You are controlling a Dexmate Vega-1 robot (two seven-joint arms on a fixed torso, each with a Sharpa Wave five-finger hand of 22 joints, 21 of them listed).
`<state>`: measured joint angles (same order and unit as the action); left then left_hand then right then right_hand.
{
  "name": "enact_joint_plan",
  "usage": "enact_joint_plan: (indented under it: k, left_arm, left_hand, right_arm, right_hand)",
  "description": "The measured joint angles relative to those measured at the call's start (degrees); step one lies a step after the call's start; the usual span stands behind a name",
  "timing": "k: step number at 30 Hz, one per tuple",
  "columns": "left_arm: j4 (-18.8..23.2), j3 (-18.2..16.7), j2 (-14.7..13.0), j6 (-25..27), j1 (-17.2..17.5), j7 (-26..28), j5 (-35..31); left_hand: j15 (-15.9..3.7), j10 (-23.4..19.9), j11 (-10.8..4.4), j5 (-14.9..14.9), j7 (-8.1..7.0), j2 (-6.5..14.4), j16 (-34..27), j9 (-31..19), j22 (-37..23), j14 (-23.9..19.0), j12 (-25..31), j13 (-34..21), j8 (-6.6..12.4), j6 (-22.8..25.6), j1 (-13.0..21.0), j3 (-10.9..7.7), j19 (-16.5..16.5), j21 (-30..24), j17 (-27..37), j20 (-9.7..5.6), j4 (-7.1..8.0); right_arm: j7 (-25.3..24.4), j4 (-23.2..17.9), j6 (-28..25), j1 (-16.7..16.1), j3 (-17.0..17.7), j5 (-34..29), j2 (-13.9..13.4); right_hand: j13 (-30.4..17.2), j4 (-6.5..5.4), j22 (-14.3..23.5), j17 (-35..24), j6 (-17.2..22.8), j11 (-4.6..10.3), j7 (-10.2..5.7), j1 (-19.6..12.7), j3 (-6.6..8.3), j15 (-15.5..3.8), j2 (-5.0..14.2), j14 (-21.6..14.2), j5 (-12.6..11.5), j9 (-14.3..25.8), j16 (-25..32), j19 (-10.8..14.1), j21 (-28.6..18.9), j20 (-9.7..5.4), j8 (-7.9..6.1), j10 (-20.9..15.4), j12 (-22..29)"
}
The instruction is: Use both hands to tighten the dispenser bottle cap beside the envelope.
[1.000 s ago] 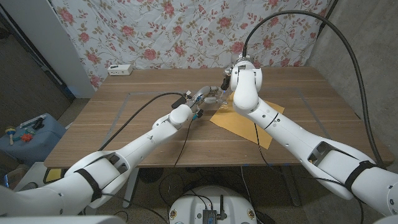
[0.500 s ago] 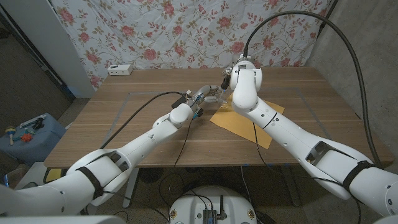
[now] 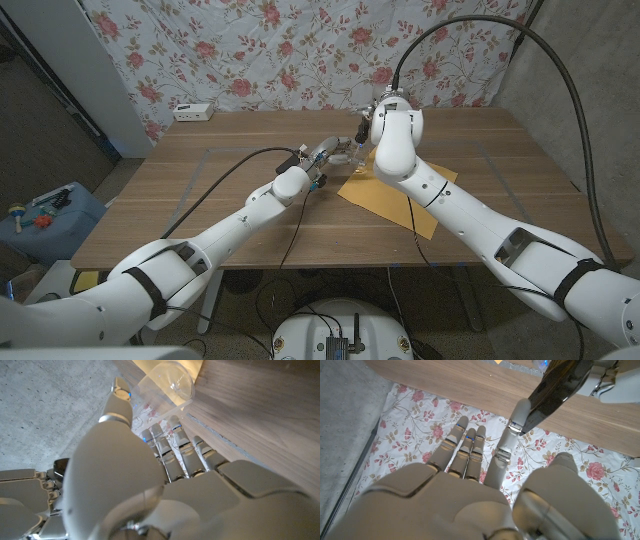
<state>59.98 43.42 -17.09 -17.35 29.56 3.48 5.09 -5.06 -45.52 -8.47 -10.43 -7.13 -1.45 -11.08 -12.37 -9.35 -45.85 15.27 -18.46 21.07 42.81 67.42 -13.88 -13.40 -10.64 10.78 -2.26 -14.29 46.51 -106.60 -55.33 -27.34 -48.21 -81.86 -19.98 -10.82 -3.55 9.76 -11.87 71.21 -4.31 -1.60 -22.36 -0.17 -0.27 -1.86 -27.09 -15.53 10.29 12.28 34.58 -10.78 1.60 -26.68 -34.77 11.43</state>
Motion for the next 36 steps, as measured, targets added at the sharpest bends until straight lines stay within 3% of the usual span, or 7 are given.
enact_joint_plan:
  k: [7,12,17,25,36]
  left_arm:
    - [0.2,-0.1,-0.1,0.0,0.2,0.0,0.0]
    - [0.6,-0.1,-0.3,0.0,0.4,0.2,0.0]
    - [1.0,-0.2,-0.5,0.0,0.6,0.3,0.0]
    - [1.2,-0.3,-0.6,0.3,0.7,0.4,0.0]
    - [1.4,-0.3,-0.7,0.6,0.6,0.4,-0.1]
  left_hand:
    - [0.00,0.0,0.00,-0.2,0.00,0.0,-0.1,0.0,0.0,0.0,-0.1,0.0,0.00,0.0,0.0,0.00,0.0,0.0,0.0,0.00,0.00]
    - [-0.01,0.0,0.00,-0.2,0.00,0.0,-0.2,0.0,0.0,0.0,-0.1,0.0,0.00,0.0,0.0,-0.09,0.0,0.0,0.0,0.00,-0.09]
    - [-0.08,0.0,0.00,-0.2,0.00,0.0,-0.2,0.0,0.0,0.1,-0.1,0.0,0.00,0.0,0.0,-0.09,0.0,0.0,0.0,0.00,-0.09]
    - [-0.08,0.0,0.00,-0.2,0.00,0.0,-0.2,0.0,0.0,0.1,0.0,0.0,0.00,0.0,0.0,-0.09,0.0,0.0,0.0,0.00,-0.09]
    - [-0.08,0.0,0.00,-0.2,0.00,0.0,-0.2,0.0,0.0,0.1,-0.1,0.0,0.00,0.0,0.0,-0.09,0.0,0.0,0.0,0.00,-0.09]
  right_arm:
    - [1.5,-0.6,0.9,-0.1,0.1,-1.7,-0.3]
    - [3.0,-2.0,2.8,-0.8,0.8,-2.7,-1.0]
    - [4.1,-4.0,4.9,-1.6,2.1,-2.5,-2.3]
    - [4.6,-8.6,8.4,-3.5,5.9,0.4,-5.0]
    - [5.0,-12.0,11.4,-4.1,9.0,6.8,-8.3]
  right_hand:
    - [-0.3,-0.50,0.0,0.0,-3.1,-0.40,0.13,1.1,-0.96,0.39,0.08,0.4,-1.0,0.0,-0.2,-0.5,0.0,0.51,1.78,0.8,-0.2]
    - [-0.3,-0.34,-0.2,0.0,-8.5,0.08,-0.73,0.6,-1.50,0.68,0.05,2.6,-2.4,0.5,-0.9,-1.8,0.0,0.62,4.67,3.3,-0.6]
    - [-0.5,2.12,-0.2,0.2,-15.1,0.56,-2.29,-4.5,-0.74,1.19,0.53,5.8,-3.6,0.8,-1.1,-4.5,0.1,1.20,7.76,7.7,-1.1]
    - [-0.6,5.35,-0.2,0.2,-23.8,0.97,-4.42,-11.1,0.62,1.79,1.00,9.1,-4.4,1.4,-1.1,-7.0,0.4,1.36,11.17,13.1,-1.1]
    - [-0.8,10.30,-0.2,0.2,-32.6,2.31,-9.84,-20.4,3.36,3.38,2.20,15.3,-6.1,2.1,-1.5,-11.5,0.4,2.23,13.76,21.8,-1.3]
